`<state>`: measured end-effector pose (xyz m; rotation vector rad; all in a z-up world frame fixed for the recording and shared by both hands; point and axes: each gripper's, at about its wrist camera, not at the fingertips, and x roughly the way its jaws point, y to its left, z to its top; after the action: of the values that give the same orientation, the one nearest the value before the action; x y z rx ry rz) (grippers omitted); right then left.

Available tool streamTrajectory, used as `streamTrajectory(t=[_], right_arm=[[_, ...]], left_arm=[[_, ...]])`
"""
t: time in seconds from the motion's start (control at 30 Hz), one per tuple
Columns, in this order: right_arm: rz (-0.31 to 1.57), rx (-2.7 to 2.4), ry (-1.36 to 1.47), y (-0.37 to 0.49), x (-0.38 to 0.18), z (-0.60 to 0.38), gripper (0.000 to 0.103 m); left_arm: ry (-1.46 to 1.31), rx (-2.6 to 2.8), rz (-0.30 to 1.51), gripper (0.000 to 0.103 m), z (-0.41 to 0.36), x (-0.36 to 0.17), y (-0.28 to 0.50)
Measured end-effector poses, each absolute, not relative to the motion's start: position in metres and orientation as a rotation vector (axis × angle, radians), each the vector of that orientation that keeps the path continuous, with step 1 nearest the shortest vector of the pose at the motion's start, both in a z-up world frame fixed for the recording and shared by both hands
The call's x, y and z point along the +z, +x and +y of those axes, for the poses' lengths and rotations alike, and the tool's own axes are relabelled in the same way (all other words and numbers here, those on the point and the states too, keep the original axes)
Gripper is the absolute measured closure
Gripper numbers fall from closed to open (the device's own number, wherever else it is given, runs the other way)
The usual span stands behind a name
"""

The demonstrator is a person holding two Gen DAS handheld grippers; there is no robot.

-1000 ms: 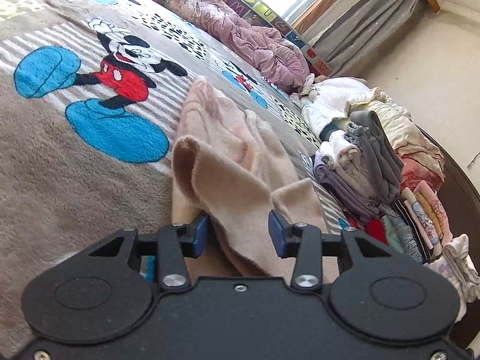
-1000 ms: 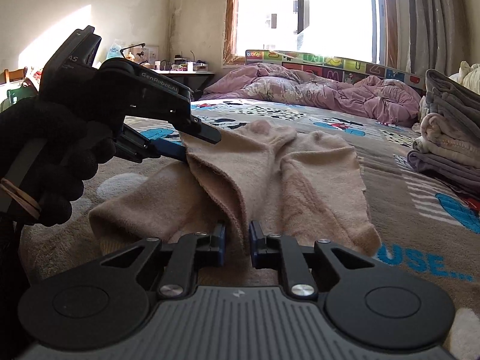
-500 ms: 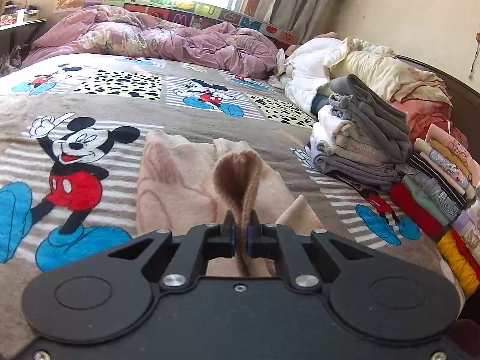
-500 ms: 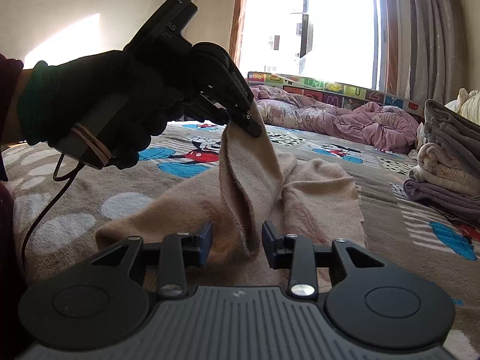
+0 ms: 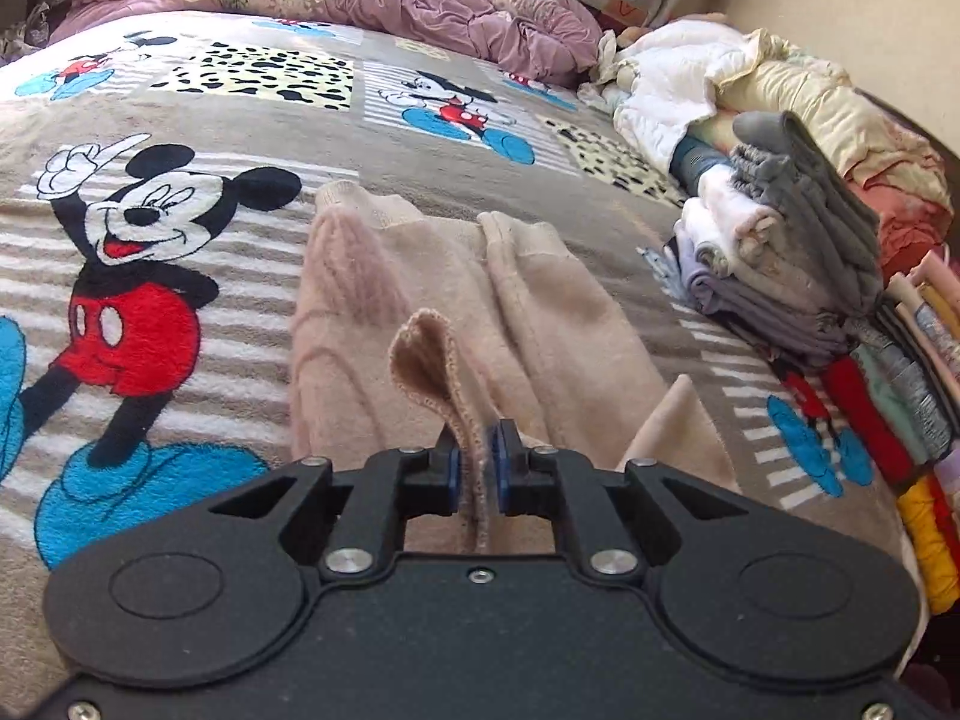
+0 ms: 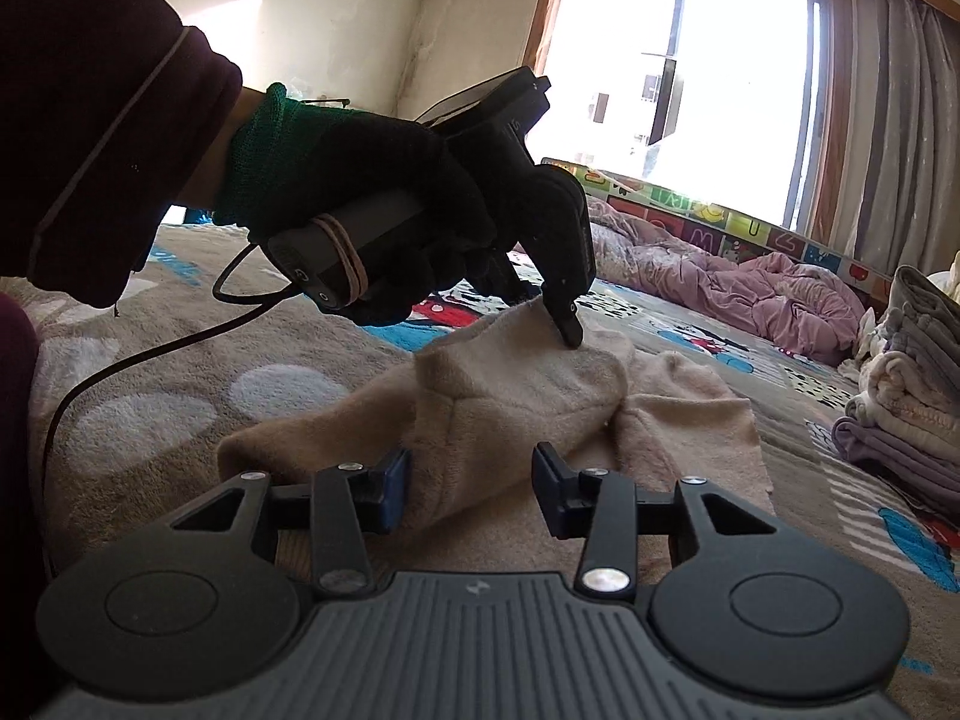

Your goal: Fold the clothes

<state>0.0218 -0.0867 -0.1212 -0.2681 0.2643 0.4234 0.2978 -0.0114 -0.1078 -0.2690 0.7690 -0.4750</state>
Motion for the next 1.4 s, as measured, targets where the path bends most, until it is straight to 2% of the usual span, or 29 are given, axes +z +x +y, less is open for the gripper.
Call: streamTrajectory(t=[0.07, 0.23, 0.27, 0.3, 0.33, 0.6, 0.8, 0.93, 1.03, 1.1, 1.13, 1.3, 1.4], right_arm=[[0.258, 0.421, -0.269, 0.022, -0.12, -0.087, 0.06], [0.228, 0.424, -0.297, 0.017, -0.116, -0.084, 0.06], [0.22, 0.426, -0.306, 0.016, -0.115, -0.083, 0.06], [0.201, 0.433, -0.315, 0.013, -0.113, -0.081, 0.06], [0.19, 0.447, -0.319, 0.011, -0.111, -0.079, 0.06], [0.237, 0.58, -0.269, 0.017, -0.118, -0.066, 0.059], [0.281, 0.634, -0.203, 0.025, -0.115, -0.072, 0.059], [0.355, 0.678, -0.176, 0.035, -0.119, -0.072, 0.054], [0.373, 0.688, -0.166, 0.037, -0.121, -0.072, 0.054], [0.362, 0.684, -0.17, 0.035, -0.12, -0.072, 0.054], [0.354, 0.686, -0.167, 0.032, -0.118, -0.073, 0.054], [0.276, 0.679, -0.153, 0.018, -0.106, -0.077, 0.048], [0.281, 0.669, -0.122, 0.021, -0.107, -0.08, 0.041]], left_arm=[[-0.337, -0.49, 0.743, 0.072, 0.0, -0.105, 0.293], [-0.389, -0.508, 0.715, 0.073, 0.013, -0.102, 0.292], [-0.36, -0.516, 0.705, 0.078, 0.011, -0.101, 0.292], [-0.316, -0.509, 0.7, 0.091, 0.006, -0.099, 0.292], [-0.276, -0.502, 0.7, 0.095, 0.002, -0.098, 0.293], [-0.203, -0.492, 0.765, 0.097, -0.006, -0.115, 0.322], [-0.267, -0.509, 0.736, 0.098, 0.007, -0.119, 0.322], [-0.204, -0.464, 0.759, 0.098, 0.004, -0.13, 0.327], [-0.096, -0.441, 0.761, 0.095, -0.007, -0.136, 0.327], [-0.072, -0.411, 0.727, 0.085, -0.005, -0.129, 0.322], [-0.066, -0.391, 0.706, 0.084, -0.003, -0.124, 0.319], [-0.024, -0.412, 0.6, 0.084, -0.004, -0.096, 0.287], [0.013, -0.421, 0.572, 0.084, -0.013, -0.093, 0.282]])
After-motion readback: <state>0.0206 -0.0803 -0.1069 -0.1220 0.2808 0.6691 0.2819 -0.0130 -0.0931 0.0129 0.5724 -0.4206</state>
